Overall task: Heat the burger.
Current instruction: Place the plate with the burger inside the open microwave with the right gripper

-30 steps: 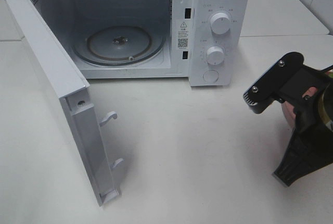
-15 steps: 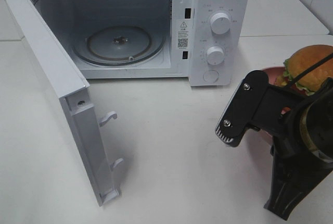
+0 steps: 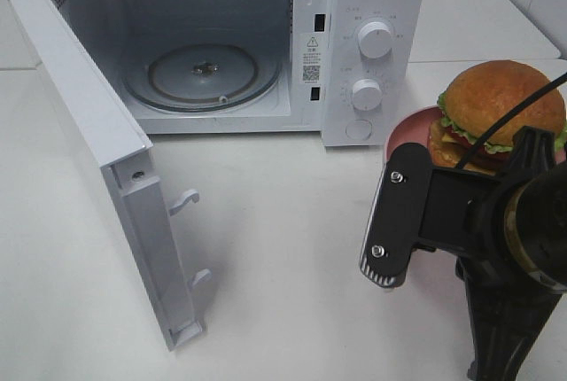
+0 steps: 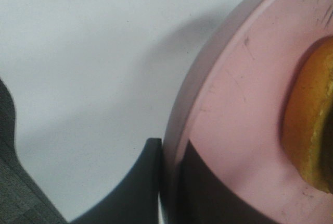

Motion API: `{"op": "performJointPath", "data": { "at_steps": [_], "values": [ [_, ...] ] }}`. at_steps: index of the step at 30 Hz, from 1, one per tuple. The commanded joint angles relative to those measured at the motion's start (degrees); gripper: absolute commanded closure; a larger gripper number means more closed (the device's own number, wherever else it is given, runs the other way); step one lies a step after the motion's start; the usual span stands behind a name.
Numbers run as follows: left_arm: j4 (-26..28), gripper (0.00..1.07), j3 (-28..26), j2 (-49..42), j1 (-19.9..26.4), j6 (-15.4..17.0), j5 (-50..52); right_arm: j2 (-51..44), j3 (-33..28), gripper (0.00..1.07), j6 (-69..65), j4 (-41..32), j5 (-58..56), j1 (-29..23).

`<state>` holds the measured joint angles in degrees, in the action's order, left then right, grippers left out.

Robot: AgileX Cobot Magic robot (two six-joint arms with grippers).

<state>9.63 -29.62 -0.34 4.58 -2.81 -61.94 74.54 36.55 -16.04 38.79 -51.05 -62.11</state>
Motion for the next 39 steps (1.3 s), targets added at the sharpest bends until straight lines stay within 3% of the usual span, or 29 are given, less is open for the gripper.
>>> {"op": "performJointPath", "data": {
  "at_steps": [1, 39],
  "values": [
    [0.34, 0.06, 0.17, -0.97, -0.23, -0.17, 0.8, -0.86, 0.06, 1.07, 3.21, 4.64, 0.4, -0.29],
    [0.34, 0.06, 0.17, -0.97, -0.23, -0.17, 0.8, -0.86, 0.06, 1.07, 26.59, 5.27, 11.29, -0.29]
  ]
}}
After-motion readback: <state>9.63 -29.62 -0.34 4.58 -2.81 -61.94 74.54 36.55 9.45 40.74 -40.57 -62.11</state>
